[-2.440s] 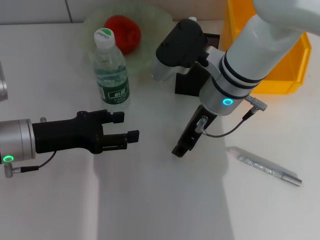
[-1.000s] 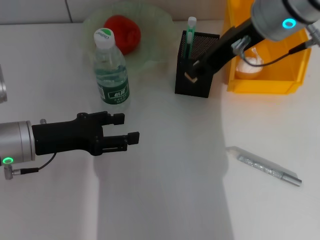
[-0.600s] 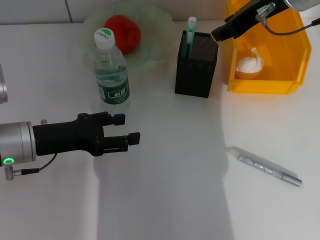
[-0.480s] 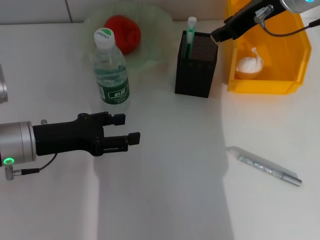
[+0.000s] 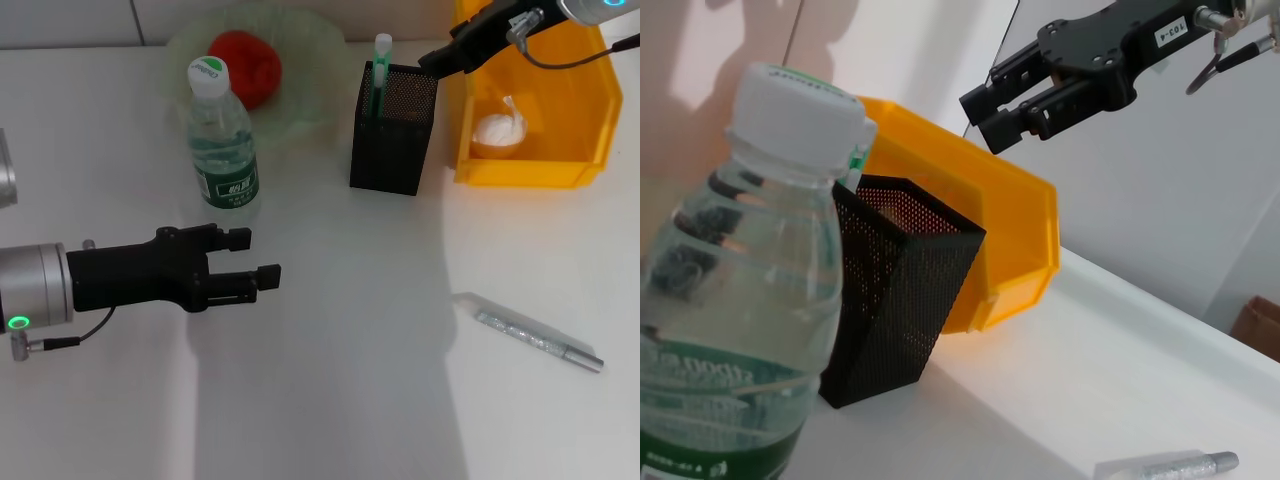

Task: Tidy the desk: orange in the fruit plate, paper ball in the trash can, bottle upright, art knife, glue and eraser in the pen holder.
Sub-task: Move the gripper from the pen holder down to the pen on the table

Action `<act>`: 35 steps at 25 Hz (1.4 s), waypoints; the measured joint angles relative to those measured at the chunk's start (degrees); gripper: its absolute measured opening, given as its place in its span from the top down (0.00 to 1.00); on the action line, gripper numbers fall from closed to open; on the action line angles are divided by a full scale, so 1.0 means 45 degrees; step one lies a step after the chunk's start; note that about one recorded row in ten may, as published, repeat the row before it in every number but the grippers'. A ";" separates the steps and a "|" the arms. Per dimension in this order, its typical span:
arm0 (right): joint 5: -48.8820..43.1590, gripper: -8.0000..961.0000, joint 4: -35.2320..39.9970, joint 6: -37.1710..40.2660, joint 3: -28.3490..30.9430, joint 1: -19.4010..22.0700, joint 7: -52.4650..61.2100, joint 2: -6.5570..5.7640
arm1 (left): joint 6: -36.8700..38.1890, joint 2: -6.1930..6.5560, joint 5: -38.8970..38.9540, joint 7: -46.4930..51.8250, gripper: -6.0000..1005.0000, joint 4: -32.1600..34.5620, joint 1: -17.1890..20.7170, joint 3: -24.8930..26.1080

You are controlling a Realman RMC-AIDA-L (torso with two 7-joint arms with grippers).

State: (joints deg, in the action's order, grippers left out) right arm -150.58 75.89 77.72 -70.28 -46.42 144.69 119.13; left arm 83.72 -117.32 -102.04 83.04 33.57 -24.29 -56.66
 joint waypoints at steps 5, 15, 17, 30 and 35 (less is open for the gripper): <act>0.0182 0.48 0.0605 0.0504 0.0036 0.0219 -0.0002 0.0018 | 0.0018 -0.0001 0.0000 0.0019 0.22 0.0000 0.0009 0.0013; 0.0729 0.48 0.2053 0.5356 -0.0084 0.0730 0.0085 0.0042 | 0.0042 -0.0001 0.0001 0.0033 0.22 0.0000 0.0008 0.0014; 0.0937 0.48 0.1726 0.5725 -0.0303 0.1005 0.0004 0.0050 | 0.0028 -0.0001 0.0001 0.0020 0.22 0.0000 0.0008 0.0014; 0.1090 0.50 0.0741 0.5899 -0.0748 0.2810 -0.1719 0.0011 | 0.0028 -0.0040 0.0000 0.0036 0.22 0.0000 -0.0030 0.0007; 0.0846 0.50 0.0241 0.5730 -0.0750 0.2888 -0.2298 -0.0009 | 0.0049 -0.0041 0.0001 0.0058 0.22 -0.0001 -0.0102 0.0014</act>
State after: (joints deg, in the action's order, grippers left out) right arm -146.78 76.98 103.51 -73.66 -33.42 134.35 119.09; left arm 83.94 -117.51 -102.04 83.30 33.57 -24.75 -56.60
